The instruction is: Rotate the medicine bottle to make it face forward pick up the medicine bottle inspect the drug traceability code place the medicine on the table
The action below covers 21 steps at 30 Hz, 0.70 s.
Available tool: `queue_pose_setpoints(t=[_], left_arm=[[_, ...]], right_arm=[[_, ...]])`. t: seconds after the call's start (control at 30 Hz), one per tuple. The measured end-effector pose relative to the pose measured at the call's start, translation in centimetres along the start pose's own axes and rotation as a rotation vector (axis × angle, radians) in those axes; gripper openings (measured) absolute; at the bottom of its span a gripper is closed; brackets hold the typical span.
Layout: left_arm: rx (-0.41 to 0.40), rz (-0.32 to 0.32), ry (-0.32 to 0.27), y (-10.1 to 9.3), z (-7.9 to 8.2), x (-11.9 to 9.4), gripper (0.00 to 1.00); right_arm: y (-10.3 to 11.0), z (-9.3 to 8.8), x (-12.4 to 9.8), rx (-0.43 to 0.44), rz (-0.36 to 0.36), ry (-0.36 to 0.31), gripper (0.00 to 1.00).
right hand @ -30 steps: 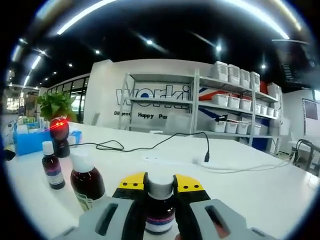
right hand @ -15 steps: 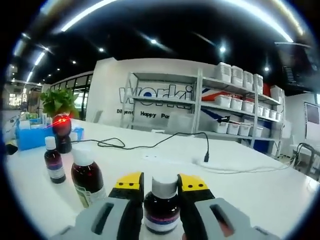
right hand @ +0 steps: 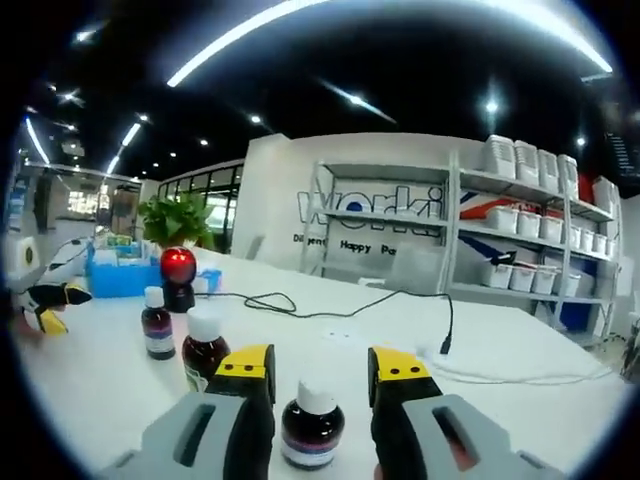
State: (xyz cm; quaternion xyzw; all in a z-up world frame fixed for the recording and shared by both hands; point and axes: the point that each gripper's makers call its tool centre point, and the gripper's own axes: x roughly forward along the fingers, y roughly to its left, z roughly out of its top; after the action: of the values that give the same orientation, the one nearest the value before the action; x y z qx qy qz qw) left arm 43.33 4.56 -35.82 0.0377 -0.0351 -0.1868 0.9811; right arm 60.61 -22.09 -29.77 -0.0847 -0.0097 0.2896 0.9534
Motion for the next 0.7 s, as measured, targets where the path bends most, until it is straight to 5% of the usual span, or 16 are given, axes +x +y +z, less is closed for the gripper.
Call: queue_pose_setpoints(t=[0.13, 0.43, 0.6, 0.7], left_arm=[[0.0, -0.001, 0.0, -0.1, 0.0, 0.0, 0.49], [0.003, 0.003, 0.006, 0.0, -0.1, 0.0, 0.49], [0.002, 0.003, 0.005, 0.0, -0.1, 0.0, 0.49], [0.001, 0.004, 0.002, 0.0, 0.0, 0.0, 0.49]], right_arm=[[1.2, 0.9, -0.4, 0.033, 0.126, -0.026, 0.31], [3.0, -0.2, -0.2, -0.007, 0.353, -0.024, 0.32], [2.0, -2.2, 0.9, 0.007, 0.383, 0.015, 0.31], [2.2, -1.7, 0.9, 0.074, 0.403, -0.008, 0.29]])
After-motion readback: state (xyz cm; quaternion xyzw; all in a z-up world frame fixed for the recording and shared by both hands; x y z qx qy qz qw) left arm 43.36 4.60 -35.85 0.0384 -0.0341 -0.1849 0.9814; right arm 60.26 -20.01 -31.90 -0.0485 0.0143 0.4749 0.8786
